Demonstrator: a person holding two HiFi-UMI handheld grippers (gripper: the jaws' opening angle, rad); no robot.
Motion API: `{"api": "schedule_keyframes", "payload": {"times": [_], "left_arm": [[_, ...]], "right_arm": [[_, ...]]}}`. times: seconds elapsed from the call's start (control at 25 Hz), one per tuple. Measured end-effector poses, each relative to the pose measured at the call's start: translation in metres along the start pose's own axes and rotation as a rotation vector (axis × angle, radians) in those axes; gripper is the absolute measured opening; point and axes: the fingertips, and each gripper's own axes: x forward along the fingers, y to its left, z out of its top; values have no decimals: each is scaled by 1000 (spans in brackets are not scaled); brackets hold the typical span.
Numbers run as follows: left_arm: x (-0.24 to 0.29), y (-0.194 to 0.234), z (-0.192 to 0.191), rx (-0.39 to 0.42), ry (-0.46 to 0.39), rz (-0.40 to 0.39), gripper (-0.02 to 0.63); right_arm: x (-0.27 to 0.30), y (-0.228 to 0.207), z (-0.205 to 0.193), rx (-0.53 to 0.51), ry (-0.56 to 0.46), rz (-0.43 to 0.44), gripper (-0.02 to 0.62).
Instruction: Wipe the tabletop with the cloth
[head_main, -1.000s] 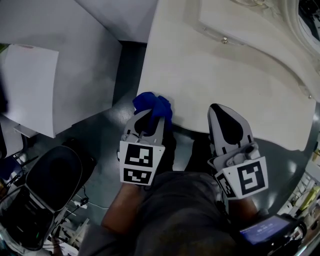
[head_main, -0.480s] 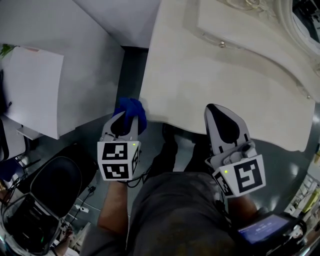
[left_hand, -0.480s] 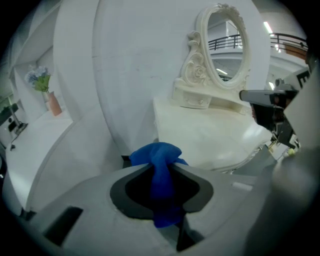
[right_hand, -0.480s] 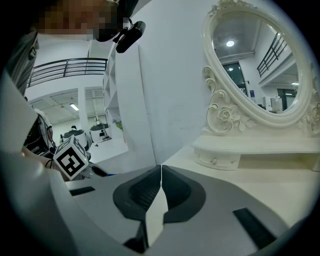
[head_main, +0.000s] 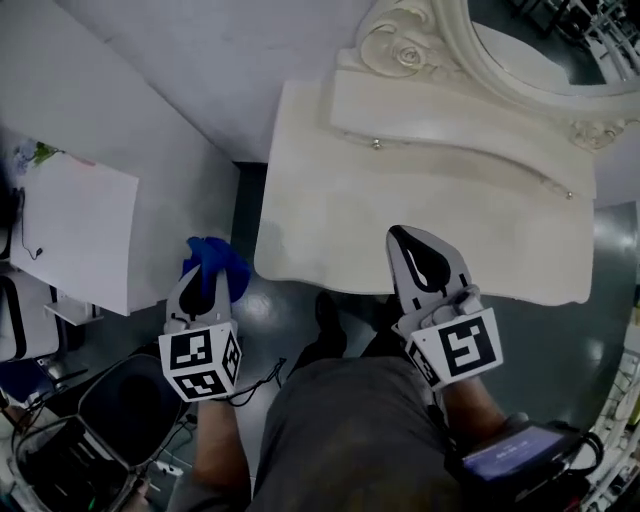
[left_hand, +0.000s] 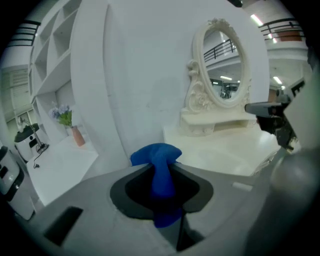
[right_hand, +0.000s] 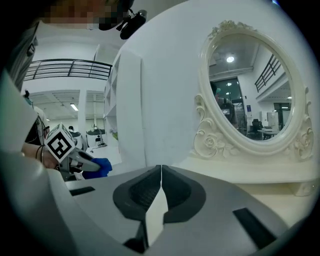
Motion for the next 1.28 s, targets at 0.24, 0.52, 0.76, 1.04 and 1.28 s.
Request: {"api": "schedule_keyframes", "payload": {"times": [0.24, 0.52, 0.76, 1.04, 1.28], "left_arm": [[-35, -84, 135, 66, -357, -52, 91], [-60, -218, 223, 121, -619, -135, 92], [-60, -306, 239, 132, -705, -167, 94], [-47, -340, 238, 178, -663, -155, 94], [-43, -371, 229, 178, -641, -169, 94]], "right_arm": [[-42, -44, 60, -74, -130, -72, 15], [-105, -111, 107, -115, -239, -161, 15], [-141, -157, 101, -100, -279, -247, 15], [-159, -188, 77, -81, -242, -264, 14], [-177, -211, 64, -99, -224, -270, 14]]}}
